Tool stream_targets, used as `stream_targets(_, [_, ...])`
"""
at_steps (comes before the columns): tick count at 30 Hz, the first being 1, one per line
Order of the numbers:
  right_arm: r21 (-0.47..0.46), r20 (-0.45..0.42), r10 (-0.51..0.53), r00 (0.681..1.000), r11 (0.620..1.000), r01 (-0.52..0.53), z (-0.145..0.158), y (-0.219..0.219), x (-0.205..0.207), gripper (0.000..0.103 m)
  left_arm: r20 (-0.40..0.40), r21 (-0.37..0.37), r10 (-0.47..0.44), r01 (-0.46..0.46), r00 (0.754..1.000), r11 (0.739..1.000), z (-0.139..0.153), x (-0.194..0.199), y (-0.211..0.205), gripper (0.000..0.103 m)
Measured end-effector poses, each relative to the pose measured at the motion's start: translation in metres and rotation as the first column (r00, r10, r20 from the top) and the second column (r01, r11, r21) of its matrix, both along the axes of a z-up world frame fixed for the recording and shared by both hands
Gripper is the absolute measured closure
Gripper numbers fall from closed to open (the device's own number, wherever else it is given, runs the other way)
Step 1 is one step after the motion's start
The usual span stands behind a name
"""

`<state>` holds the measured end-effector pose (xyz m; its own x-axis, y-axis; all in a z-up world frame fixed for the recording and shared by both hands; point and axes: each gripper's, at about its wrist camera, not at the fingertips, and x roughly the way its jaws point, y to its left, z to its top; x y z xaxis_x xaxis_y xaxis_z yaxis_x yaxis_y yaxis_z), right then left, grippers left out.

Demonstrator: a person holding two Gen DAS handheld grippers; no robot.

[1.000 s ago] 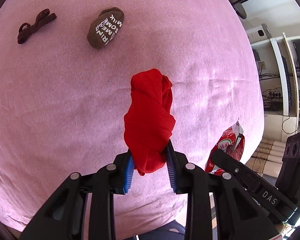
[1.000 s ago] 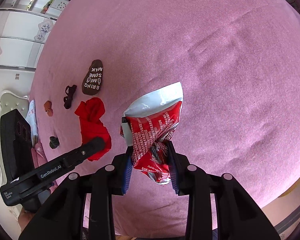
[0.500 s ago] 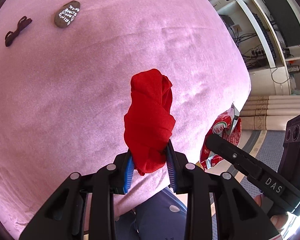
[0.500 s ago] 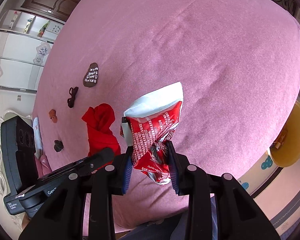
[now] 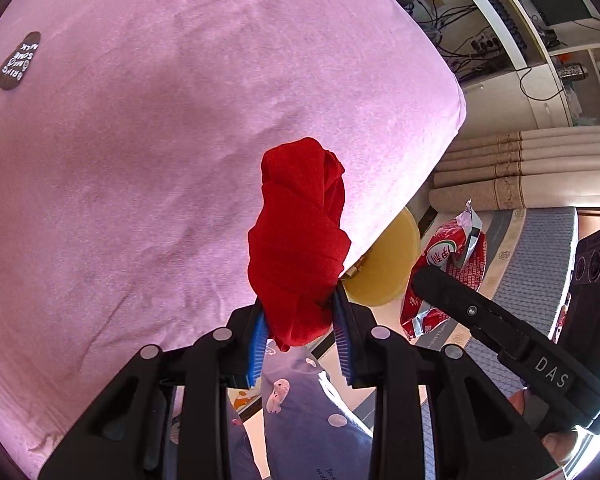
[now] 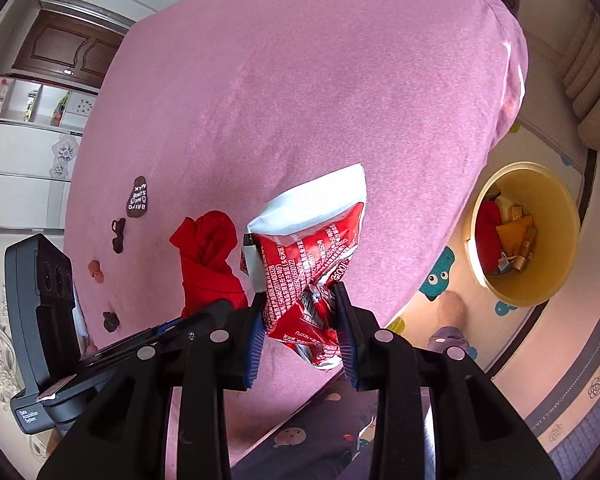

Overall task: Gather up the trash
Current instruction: 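Carry cloth and chip bag to the yellow bucket and open both tools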

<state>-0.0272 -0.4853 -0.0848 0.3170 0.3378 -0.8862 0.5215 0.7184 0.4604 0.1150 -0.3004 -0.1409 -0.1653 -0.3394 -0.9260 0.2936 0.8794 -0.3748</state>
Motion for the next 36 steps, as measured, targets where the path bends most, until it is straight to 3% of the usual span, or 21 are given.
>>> stream_targets(8, [-0.011, -0.032, -0.104, 0.994, 0.994, 0.104, -0.007, -0.088, -0.047, 0.071, -0.032, 0.007, -0.123, 0.124, 0.992, 0.992, -0.011, -0.035, -0.106, 0.073])
stream_targets(18, [-0.006, -0.087, -0.271, 0.959, 0.962, 0.272, -0.034, -0.172, -0.121, 0.071, -0.072, 0.028, -0.298, 0.301, 0.952, 0.953, -0.038, -0.082, -0.214, 0.073])
stream_targets(25, [0.011, -0.124, -0.362, 0.924, 0.931, 0.366, -0.057, -0.209, -0.163, 0.071, -0.121, 0.042, -0.378, 0.385, 0.918, 0.922, -0.067, -0.111, -0.263, 0.073])
stream_targets(36, [0.055, -0.154, -0.422, 0.893, 0.899, 0.434, -0.08, -0.235, -0.185, 0.067, -0.154, 0.064, -0.447, 0.461, 0.881, 0.885, -0.09, -0.133, -0.309, 0.07])
